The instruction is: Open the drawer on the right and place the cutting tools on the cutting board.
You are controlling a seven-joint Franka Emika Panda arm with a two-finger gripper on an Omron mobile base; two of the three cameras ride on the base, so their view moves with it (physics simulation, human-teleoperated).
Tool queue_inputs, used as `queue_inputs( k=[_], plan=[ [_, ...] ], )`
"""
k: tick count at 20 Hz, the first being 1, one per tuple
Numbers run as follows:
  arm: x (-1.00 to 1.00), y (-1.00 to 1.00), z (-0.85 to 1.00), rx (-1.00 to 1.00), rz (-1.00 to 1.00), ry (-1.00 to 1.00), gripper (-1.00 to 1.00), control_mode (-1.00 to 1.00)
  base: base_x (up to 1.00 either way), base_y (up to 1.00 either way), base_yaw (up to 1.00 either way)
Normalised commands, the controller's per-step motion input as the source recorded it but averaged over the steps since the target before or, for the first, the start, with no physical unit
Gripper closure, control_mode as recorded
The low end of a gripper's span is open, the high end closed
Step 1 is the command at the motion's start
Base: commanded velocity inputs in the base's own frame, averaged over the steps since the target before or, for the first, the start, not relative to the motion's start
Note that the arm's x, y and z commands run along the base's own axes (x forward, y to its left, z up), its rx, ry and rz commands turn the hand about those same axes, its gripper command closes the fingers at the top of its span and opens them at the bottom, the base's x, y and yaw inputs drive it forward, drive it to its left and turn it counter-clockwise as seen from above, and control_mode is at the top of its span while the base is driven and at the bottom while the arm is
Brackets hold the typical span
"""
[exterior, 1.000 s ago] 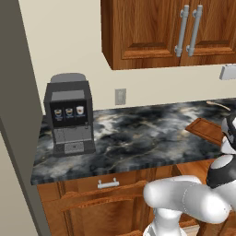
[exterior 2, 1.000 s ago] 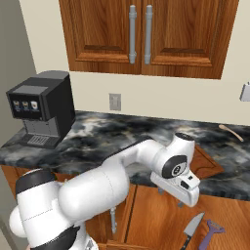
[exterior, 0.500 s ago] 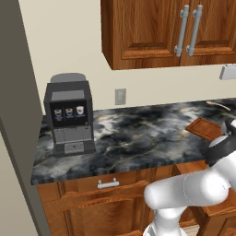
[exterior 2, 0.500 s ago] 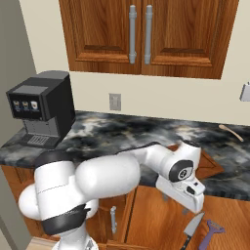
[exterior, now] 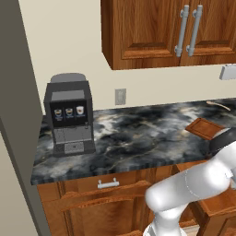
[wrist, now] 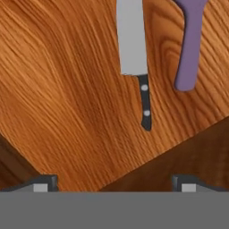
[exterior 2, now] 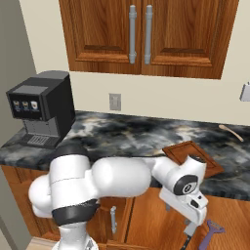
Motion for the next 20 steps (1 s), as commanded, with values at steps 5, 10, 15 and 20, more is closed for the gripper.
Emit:
queue_inputs(
  k=[5, 10, 15, 20],
  plan=[
    [0.01, -0.08, -0.37, 0.00, 0.00, 0.00, -1.00, -1.00, 0.00, 0.00, 0.00],
    [0.00, -0.22, -0.38, -0.01, 0.00, 0.00, -1.00, -1.00, 0.00, 0.00, 0.00],
    [0.00, -0.30, -0.42, -0.05, -0.02, 0.00, -1.00, -1.00, 0.00, 0.00, 0.00],
    [0.00, -0.18, -0.36, -0.02, 0.00, 0.00, -1.00, -1.00, 0.00, 0.00, 0.00]
  ],
)
